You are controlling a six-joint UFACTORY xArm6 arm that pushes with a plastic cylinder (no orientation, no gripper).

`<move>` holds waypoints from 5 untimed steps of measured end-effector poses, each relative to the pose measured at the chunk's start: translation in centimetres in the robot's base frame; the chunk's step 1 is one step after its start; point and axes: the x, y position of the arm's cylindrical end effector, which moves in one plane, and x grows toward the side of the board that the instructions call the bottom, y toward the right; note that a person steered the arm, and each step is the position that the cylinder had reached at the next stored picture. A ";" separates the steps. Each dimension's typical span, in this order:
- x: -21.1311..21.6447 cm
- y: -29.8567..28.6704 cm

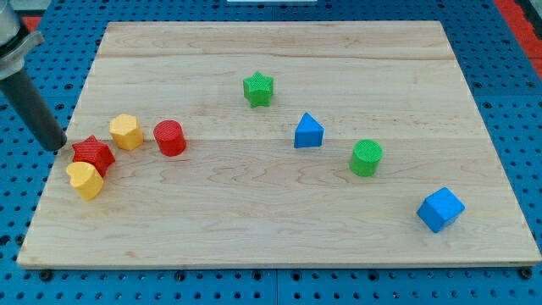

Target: Separate the red star and the yellow heart

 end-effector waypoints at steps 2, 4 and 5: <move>3.2 7.0; 6.3 3.4; 6.9 5.5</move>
